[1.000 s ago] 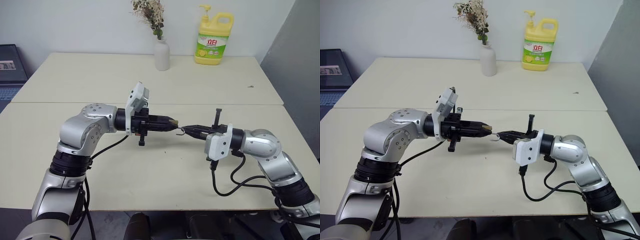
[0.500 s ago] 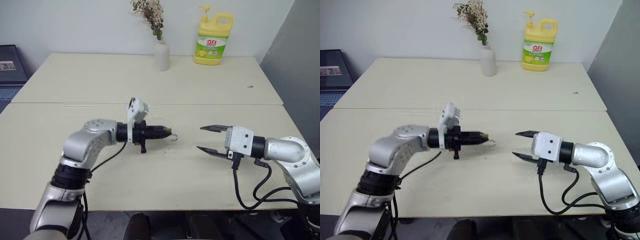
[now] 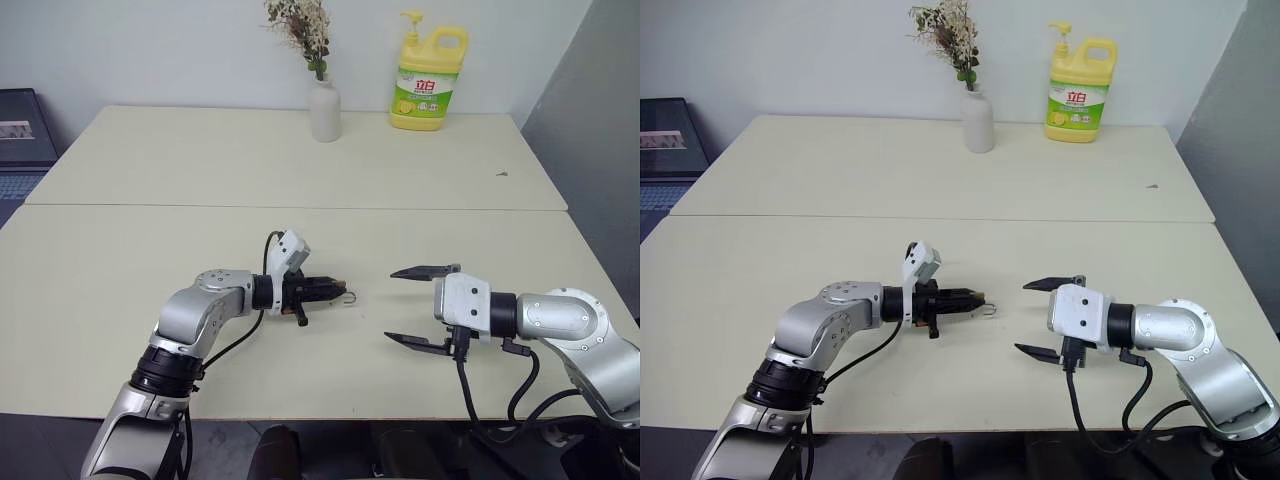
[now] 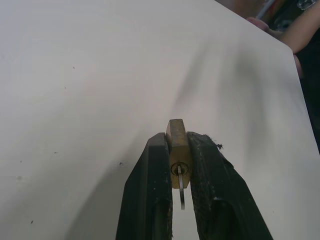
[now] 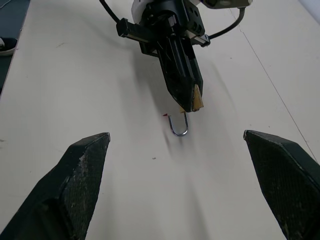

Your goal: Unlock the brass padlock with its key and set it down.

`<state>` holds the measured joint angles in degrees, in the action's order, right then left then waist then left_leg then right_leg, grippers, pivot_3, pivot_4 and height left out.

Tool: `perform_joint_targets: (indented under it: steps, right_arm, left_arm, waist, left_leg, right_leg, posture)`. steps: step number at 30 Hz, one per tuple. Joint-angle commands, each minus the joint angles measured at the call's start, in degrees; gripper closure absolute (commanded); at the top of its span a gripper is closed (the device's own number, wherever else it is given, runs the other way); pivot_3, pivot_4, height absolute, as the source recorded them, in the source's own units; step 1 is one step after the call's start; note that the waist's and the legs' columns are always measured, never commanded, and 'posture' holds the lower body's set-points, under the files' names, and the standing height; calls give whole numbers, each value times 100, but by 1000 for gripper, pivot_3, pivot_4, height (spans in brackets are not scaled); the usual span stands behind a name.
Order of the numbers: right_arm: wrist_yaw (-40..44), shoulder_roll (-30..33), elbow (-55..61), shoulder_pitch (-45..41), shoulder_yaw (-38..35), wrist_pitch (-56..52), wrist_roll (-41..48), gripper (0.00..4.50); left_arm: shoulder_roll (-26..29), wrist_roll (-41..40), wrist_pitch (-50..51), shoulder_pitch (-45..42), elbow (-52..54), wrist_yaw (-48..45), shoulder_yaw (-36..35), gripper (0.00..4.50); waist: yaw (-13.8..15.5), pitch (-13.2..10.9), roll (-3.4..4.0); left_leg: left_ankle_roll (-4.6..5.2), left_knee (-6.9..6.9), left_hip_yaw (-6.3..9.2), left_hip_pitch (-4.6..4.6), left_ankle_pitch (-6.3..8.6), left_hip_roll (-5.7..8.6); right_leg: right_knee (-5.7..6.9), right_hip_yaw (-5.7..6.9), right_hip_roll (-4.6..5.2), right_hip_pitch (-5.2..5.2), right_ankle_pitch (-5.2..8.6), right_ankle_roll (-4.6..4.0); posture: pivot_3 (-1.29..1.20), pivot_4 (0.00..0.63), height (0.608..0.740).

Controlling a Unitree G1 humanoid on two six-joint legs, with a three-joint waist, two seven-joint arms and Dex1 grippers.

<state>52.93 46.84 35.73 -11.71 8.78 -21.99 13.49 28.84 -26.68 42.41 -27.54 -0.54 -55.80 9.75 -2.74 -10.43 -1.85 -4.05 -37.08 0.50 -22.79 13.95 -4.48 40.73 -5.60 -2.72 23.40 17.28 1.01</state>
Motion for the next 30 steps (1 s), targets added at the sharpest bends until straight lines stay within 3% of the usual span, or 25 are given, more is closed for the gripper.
perform_joint_targets:
  steps: [1,8,12,18,28,30]
  right_arm:
    - [48,55,156,-64,21,43,-51,0]
    - [126,89,166,-52,58,-12,-56,0]
    - [192,176,173,16,85,-67,-57,0]
    - [149,240,203,178,-16,-140,-33,0]
    - [-140,-12,79,489,-322,-163,121,0]
    - [-138,-43,-14,526,-325,-126,118,0]
  left_arm:
    - [-35,122,-173,-73,-188,-43,25,3033]
    - [37,239,-580,-238,-466,-156,-201,838]
    - [119,59,-704,-327,-142,-186,-545,838]
    - [729,-66,-927,-102,584,-338,-1093,838]
    - [2224,866,-2478,1429,1143,-756,-1353,838]
    - [2266,827,-2588,1708,1216,-735,-1473,838]
  waist:
    - [0,0,0]
    - [1,0,0]
    - [-1,0,0]
    - [-16,0,0]
    - [-40,0,0]
    - [-39,0,0]
  left_leg:
    - [0,0,1,0,0,0]
    - [0,0,1,-1,0,0]
    - [0,0,1,-1,0,0]
    - [0,3,2,0,0,-1]
    - [-1,5,-3,1,0,-4]
    - [-1,6,-5,1,0,-7]
  right_leg:
    - [0,1,0,0,0,0]
    - [-1,1,0,0,0,0]
    - [-1,1,0,0,0,0]
    - [-3,1,0,0,1,-1]
    - [-8,0,2,2,2,-1]
    - [-11,0,3,3,2,-2]
  posture:
    - [0,150,740]
    - [0,150,740]
    - [0,150,740]
    - [0,150,740]
    - [0,150,740]
    - [0,150,740]
